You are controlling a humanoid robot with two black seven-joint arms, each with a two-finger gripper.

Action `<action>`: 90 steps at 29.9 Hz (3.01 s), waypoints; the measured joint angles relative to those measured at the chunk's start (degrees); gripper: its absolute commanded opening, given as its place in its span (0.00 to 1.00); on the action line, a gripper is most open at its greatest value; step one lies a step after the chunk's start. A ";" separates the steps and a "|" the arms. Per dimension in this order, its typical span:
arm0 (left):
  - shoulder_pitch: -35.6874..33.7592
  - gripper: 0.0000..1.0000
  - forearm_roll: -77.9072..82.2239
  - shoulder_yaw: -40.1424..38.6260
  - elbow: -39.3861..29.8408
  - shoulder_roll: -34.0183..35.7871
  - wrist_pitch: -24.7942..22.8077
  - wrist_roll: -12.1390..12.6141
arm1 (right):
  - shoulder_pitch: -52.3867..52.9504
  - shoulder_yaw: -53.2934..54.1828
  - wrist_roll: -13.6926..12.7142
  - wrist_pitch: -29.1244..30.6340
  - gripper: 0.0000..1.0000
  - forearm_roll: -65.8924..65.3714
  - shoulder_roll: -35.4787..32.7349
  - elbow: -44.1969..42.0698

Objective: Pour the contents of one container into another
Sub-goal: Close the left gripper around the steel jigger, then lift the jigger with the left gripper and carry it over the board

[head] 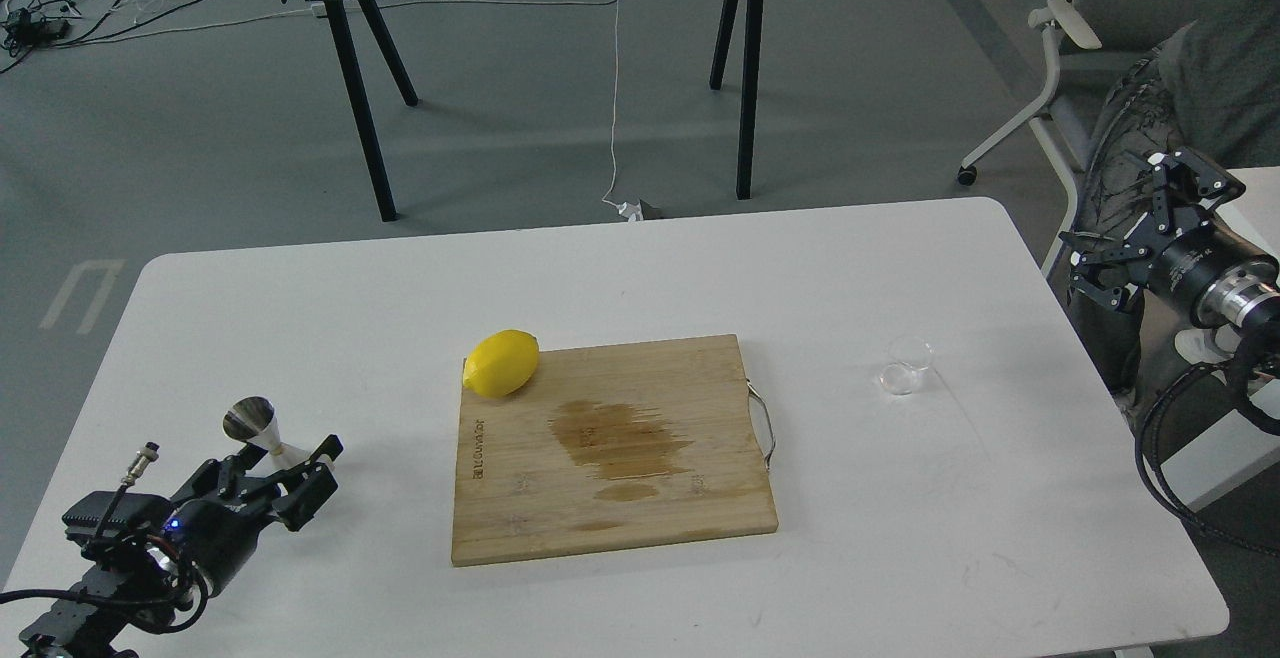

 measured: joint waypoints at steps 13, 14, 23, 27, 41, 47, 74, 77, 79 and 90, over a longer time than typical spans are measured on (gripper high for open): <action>-2.68 0.80 -0.13 0.57 4.74 -2.27 0.00 0.00 | -1.33 1.46 0.00 0.00 1.00 0.08 -0.19 0.22; -2.78 0.76 -0.13 0.57 5.02 -2.40 0.00 0.00 | -1.34 1.46 0.00 0.00 1.00 0.08 -0.19 0.21; -3.22 0.26 -0.16 0.58 8.65 -3.73 0.00 0.00 | -1.36 1.46 0.00 0.00 1.00 0.09 -0.19 0.19; -3.42 0.13 -0.39 0.43 9.23 -3.96 0.00 0.00 | -1.37 1.46 0.00 0.00 1.00 0.09 -0.17 0.21; -5.15 0.07 -0.41 0.41 8.86 -4.13 0.00 0.00 | -1.79 1.46 0.00 0.00 1.00 0.09 -0.13 0.14; -12.27 0.07 -0.41 0.33 6.43 -1.14 0.00 -0.02 | -1.80 2.52 0.00 0.00 1.00 0.09 0.10 0.32; -41.04 0.08 0.50 15.27 -3.46 -24.33 0.00 -0.03 | -1.85 4.91 -0.06 0.00 1.00 0.11 0.62 0.00; -40.11 0.08 2.09 16.52 -2.97 -24.89 0.00 0.00 | -1.95 4.91 -0.06 0.00 1.00 0.10 0.62 -0.07; -38.60 0.08 4.19 17.04 -2.14 -24.95 0.00 0.01 | -1.97 4.91 -0.06 0.00 1.00 0.09 0.62 -0.08; -27.44 0.08 14.46 17.72 2.37 -25.00 0.00 0.01 | -1.98 4.80 -0.08 0.00 1.00 0.04 0.62 -0.02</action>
